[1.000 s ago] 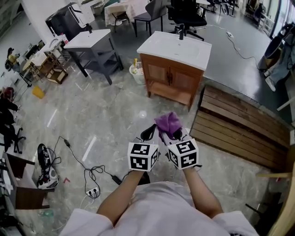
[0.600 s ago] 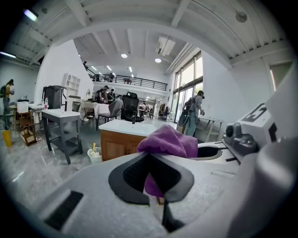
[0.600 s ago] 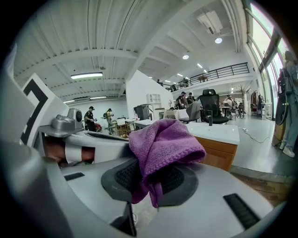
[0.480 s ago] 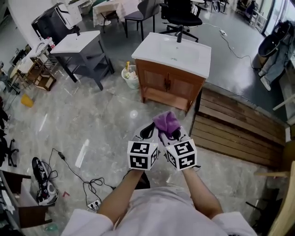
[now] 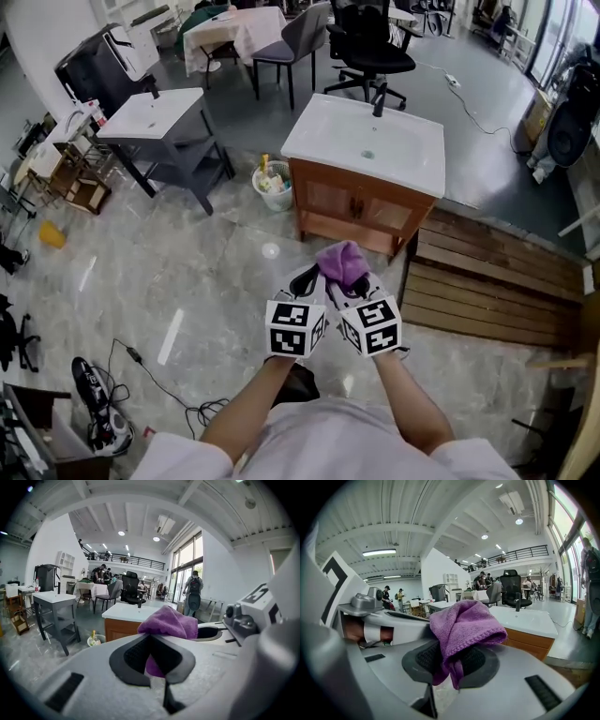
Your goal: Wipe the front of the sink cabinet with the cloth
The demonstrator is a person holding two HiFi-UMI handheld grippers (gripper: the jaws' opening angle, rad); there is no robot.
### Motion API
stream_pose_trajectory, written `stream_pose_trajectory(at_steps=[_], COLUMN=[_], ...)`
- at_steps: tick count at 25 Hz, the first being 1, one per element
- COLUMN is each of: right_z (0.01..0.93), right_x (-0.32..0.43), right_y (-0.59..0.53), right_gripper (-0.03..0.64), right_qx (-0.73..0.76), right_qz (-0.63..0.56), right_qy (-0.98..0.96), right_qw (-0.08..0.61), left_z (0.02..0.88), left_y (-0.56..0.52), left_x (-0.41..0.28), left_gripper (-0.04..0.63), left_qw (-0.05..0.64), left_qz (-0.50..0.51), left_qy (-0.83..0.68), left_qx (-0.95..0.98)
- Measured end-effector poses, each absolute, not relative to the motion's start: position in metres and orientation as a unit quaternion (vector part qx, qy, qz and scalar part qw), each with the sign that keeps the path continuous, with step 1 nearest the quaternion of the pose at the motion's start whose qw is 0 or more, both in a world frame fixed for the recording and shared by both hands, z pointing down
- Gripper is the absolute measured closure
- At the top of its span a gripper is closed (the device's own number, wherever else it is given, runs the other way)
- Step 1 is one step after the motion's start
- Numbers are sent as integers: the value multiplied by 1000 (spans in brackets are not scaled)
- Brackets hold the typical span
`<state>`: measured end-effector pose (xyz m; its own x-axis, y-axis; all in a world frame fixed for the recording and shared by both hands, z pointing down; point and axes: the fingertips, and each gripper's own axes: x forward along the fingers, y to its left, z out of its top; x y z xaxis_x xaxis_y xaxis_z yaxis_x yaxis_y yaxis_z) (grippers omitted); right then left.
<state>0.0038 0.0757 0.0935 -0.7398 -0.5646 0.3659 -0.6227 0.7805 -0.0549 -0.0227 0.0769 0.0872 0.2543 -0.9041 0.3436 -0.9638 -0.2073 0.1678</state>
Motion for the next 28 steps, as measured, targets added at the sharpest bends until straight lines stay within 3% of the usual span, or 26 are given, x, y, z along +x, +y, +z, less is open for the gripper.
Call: stream_pose_trajectory(at_steps=[11, 28], right_z=[81, 141], right_x=[-85, -137], right_y=[5, -107], right_gripper=[545, 545], right_qx=[348, 330], right_qz=[66, 40], right_qy=[-919, -926], right_qw=[171, 180], left_z=[82, 144], left_y=[12, -94], left_x=[-114, -168], left_gripper=[591, 591], left_qw=[167, 173], left_qz=[89, 82], left_qy=[-577, -596], left_qx=[795, 780])
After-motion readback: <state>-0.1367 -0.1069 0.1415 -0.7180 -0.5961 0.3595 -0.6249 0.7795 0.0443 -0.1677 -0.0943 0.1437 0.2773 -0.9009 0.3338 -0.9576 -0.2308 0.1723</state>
